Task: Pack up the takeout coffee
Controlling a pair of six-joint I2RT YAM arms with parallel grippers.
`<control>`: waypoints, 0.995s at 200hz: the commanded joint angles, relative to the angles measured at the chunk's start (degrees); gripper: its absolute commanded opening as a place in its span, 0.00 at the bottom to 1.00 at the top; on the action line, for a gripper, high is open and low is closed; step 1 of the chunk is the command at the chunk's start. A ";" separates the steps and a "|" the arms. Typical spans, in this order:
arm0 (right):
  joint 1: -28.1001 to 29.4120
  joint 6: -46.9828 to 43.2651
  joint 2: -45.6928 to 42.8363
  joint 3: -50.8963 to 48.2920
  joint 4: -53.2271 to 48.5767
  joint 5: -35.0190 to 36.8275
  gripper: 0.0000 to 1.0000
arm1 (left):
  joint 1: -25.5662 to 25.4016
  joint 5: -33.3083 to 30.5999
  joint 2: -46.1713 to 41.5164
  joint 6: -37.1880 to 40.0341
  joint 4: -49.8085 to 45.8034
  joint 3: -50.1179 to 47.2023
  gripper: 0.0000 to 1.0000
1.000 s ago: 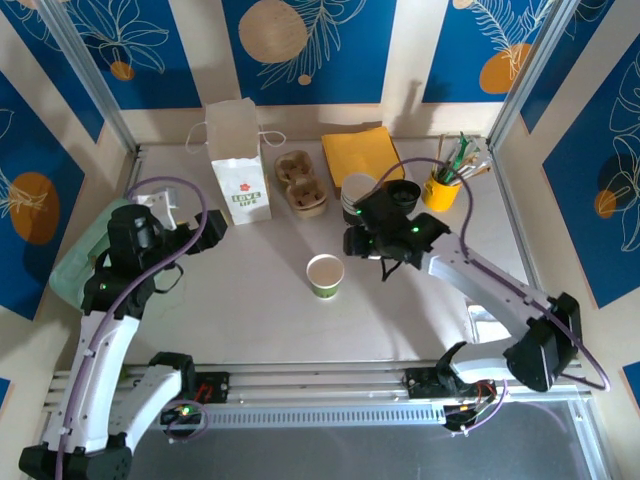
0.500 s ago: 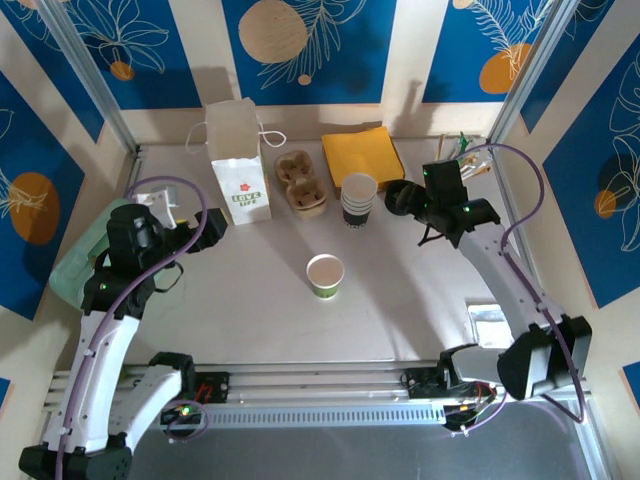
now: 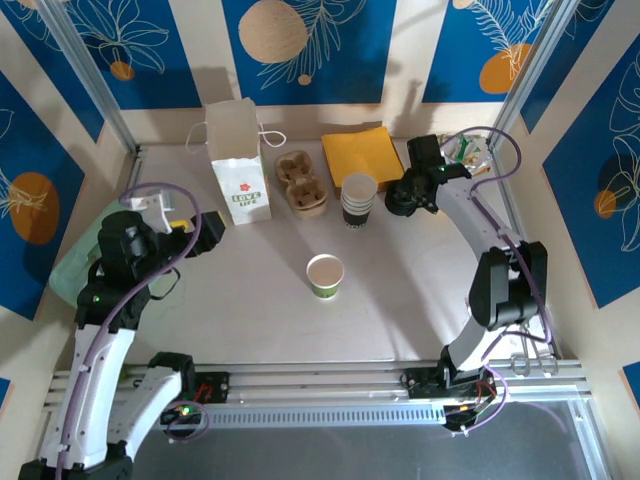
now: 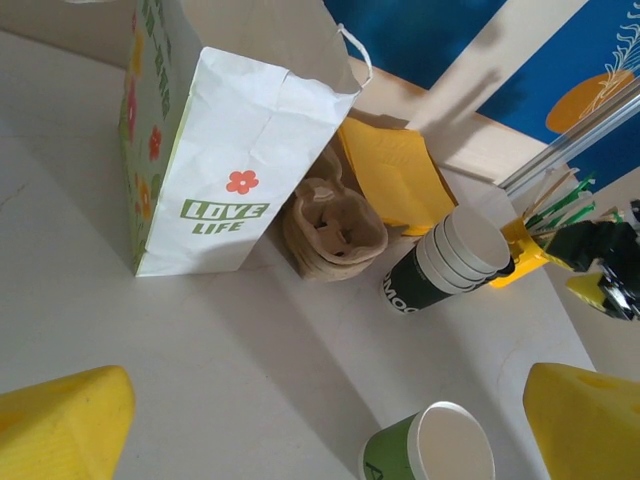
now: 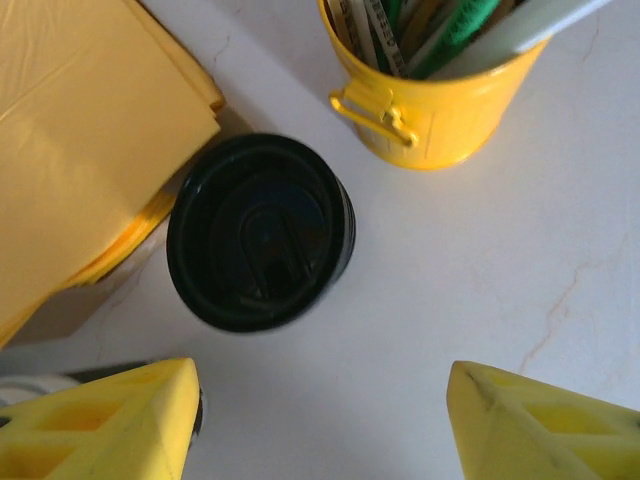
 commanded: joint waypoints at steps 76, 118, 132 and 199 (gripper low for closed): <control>-1.34 1.64 11.04 9.08 -5.09 0.49 0.67 | 0.13 1.18 -2.01 0.04 -2.23 0.71 0.99; -1.40 2.28 13.64 10.48 -5.14 -0.10 0.65 | 0.19 0.88 -2.23 0.38 -2.49 0.62 0.99; -1.40 2.19 14.13 10.49 -4.91 -0.29 0.65 | 0.14 0.86 -2.23 0.43 -2.61 0.71 0.99; -1.58 2.47 15.29 9.88 -4.22 -0.07 0.55 | 0.13 2.17 -2.85 0.57 -0.91 0.09 0.99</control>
